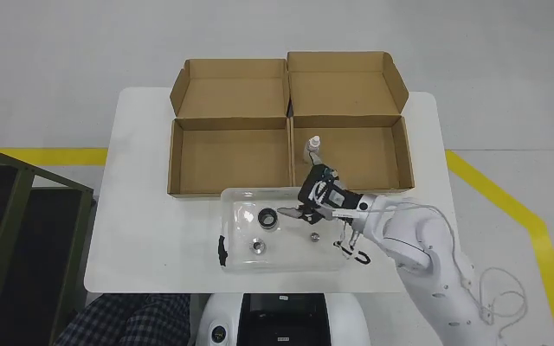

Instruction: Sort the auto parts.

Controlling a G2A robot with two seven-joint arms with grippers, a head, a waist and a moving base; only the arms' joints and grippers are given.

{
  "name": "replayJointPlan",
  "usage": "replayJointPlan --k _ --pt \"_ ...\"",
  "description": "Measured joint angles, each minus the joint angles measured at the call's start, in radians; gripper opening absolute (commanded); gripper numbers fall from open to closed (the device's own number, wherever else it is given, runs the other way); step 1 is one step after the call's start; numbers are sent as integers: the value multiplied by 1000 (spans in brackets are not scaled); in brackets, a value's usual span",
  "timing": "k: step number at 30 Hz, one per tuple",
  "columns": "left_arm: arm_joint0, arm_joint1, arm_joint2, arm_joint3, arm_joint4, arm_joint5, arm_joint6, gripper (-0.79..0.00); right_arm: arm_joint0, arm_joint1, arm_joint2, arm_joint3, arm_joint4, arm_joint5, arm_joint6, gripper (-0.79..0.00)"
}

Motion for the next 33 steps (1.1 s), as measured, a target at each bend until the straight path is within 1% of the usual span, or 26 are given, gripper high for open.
replayJointPlan --k 5,8,14,18,22,28,29,30,31,33 --pt "0 0 0 0 0 0 0 0 -35 14 -12 -16 29 -108 76 0" --pt "0 0 0 0 0 0 0 0 -48 22 -14 -17 32 -135 119 0" --pt "0 0 0 0 0 0 0 0 -70 35 -9 -24 21 -142 187 0" --pt "0 0 0 0 0 0 0 0 -78 43 2 -25 17 -142 209 0" --pt "0 0 0 0 0 0 0 0 -75 50 10 -22 17 -147 224 0" --pt "0 0 0 0 0 0 0 0 -52 61 17 -8 31 -154 288 0" --pt "0 0 0 0 0 0 0 0 -46 63 17 -3 39 -157 303 -15" --pt "0 0 0 0 0 0 0 0 -42 64 16 2 45 -160 314 -74" --pt "0 0 0 0 0 0 0 0 -37 66 15 9 51 -163 325 -74" --pt "0 0 0 0 0 0 0 0 -25 69 9 24 63 -171 348 -43"
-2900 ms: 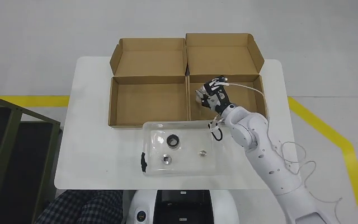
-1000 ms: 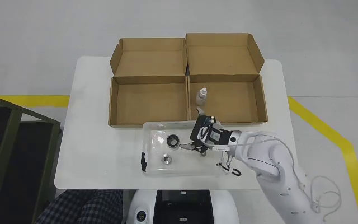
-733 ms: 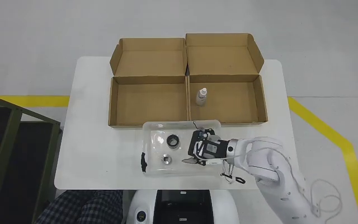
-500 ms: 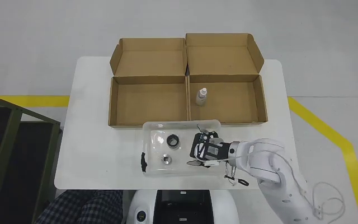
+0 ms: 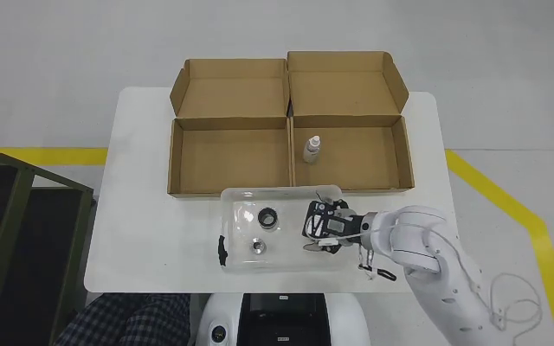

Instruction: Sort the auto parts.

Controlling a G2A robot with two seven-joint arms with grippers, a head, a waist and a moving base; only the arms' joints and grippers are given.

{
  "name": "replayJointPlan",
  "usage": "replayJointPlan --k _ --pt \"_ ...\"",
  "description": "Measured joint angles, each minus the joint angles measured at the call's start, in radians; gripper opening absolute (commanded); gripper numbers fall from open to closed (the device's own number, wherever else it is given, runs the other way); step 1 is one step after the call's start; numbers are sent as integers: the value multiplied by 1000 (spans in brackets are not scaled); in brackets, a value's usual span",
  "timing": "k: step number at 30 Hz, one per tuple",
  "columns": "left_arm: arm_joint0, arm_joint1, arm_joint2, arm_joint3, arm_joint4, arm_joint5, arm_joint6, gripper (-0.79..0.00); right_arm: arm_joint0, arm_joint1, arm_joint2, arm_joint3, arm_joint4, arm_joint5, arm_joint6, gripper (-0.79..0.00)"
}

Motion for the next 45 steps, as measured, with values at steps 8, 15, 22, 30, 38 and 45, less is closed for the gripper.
replayJointPlan --k 8,15,22,30,38,45 --pt "0 0 0 0 0 0 0 0 47 22 -67 45 -38 19 37 -65" --pt "0 0 0 0 0 0 0 0 76 48 -125 63 -53 25 43 -148" --pt "0 0 0 0 0 0 0 0 109 76 -188 78 -53 42 60 -191" --pt "0 0 0 0 0 0 0 0 151 107 -256 86 -36 63 81 -431" --pt "0 0 0 0 0 0 0 0 206 131 -332 92 -15 90 108 -671" --pt "0 0 0 0 0 0 0 0 245 145 -363 72 18 96 114 -785"
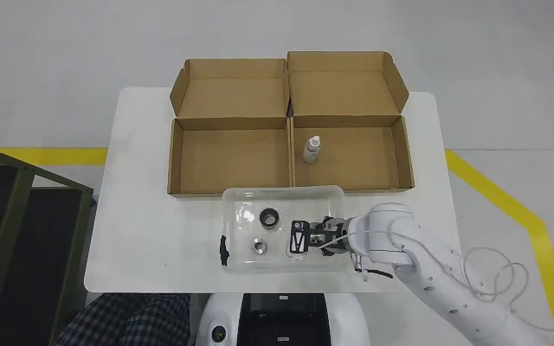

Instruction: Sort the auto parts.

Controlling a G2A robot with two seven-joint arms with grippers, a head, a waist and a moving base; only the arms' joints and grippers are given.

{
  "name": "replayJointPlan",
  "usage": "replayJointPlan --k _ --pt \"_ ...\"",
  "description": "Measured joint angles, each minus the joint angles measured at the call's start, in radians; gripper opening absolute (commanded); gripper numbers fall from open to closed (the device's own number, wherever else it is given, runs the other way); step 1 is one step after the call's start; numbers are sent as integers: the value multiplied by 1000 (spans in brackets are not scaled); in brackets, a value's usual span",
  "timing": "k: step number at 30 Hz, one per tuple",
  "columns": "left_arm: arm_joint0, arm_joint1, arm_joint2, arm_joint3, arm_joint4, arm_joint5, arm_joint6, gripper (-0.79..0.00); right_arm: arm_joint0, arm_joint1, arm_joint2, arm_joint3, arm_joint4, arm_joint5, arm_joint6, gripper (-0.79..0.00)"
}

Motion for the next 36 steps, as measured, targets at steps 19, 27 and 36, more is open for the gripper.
replayJointPlan --k 19,27,36 --pt "0 0 0 0 0 0 0 0 -147 20 197 -91 -43 82 -637 -785" --pt "0 0 0 0 0 0 0 0 -231 18 320 -18 0 114 -1109 -785" --pt "0 0 0 0 0 0 0 0 -338 17 412 -37 -91 110 -1492 -785"
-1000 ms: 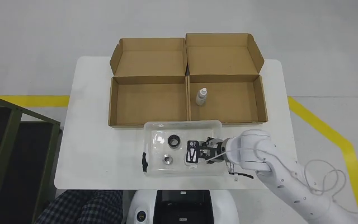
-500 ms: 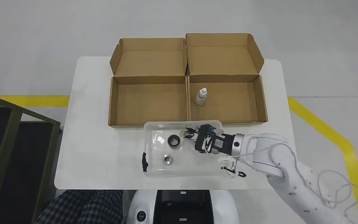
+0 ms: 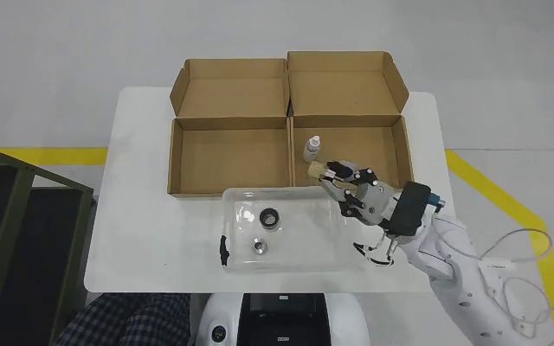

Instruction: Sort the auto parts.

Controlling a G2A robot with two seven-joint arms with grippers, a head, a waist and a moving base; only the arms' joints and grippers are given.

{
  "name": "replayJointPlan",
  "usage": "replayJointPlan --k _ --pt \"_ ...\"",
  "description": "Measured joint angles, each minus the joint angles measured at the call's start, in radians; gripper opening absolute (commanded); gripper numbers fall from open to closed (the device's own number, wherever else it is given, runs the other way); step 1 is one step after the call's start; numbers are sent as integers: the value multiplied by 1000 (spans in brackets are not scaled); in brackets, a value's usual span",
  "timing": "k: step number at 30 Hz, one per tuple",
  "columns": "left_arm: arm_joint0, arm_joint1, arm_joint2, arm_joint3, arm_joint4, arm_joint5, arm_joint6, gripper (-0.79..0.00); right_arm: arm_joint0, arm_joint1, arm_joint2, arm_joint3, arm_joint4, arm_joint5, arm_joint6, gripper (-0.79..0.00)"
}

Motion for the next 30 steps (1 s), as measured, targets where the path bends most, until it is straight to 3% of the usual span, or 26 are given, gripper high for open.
replayJointPlan --k 5,11,20,30 --pt "0 0 0 0 0 0 0 0 -69 -1 45 -10 -70 21 -196 -785" --pt "0 0 0 0 0 0 0 0 -131 -2 86 -1 -119 25 -326 -785" --pt "0 0 0 0 0 0 0 0 -139 -7 112 18 -103 -2 -364 -785" --pt "0 0 0 0 0 0 0 0 -129 -16 109 16 -85 -11 -322 -785"
